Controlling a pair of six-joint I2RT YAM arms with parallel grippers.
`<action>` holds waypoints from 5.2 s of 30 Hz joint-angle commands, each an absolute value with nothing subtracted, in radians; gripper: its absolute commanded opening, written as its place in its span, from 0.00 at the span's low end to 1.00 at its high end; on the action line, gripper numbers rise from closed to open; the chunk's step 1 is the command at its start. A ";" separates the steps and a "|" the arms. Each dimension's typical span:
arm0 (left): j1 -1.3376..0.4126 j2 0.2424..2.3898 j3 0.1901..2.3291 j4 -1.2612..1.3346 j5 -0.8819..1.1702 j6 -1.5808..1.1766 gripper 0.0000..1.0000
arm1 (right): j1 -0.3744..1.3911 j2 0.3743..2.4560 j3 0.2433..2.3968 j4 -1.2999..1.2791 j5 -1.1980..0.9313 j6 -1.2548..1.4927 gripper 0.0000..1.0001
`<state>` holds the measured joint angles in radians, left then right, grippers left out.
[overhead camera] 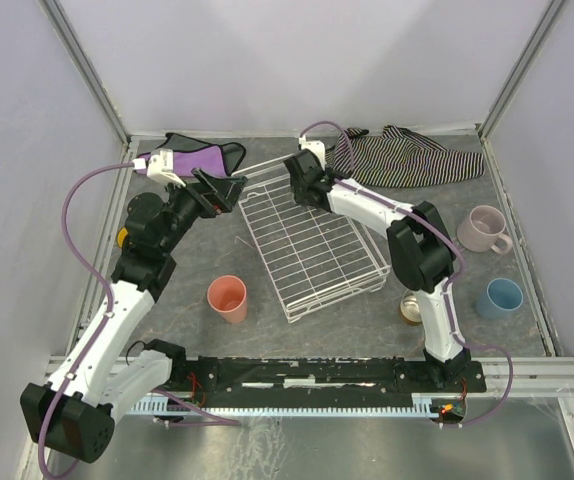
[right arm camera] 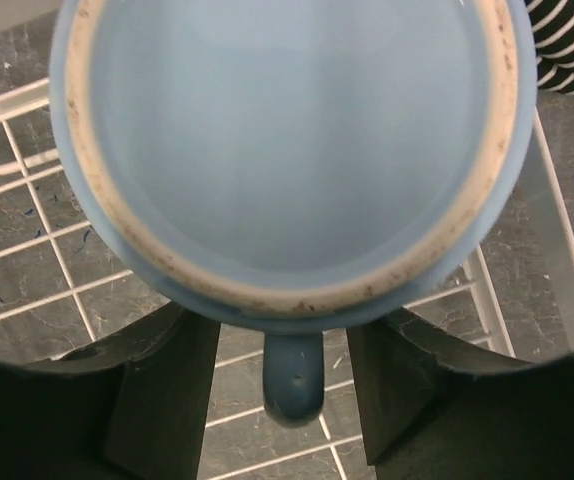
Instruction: Load the cups into the dish rack
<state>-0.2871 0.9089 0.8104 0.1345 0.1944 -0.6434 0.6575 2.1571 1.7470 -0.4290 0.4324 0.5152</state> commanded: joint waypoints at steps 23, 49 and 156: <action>-0.284 1.124 1.033 -0.129 0.463 -0.615 0.99 | 0.345 1.458 1.390 -0.774 0.441 0.506 0.62; -0.282 1.246 1.043 -0.082 0.483 -0.574 0.99 | -0.210 1.691 1.450 -0.822 0.254 0.426 0.60; -0.471 1.711 1.195 1.471 1.170 -1.370 0.99 | 0.045 1.352 1.419 0.479 -0.543 2.190 0.01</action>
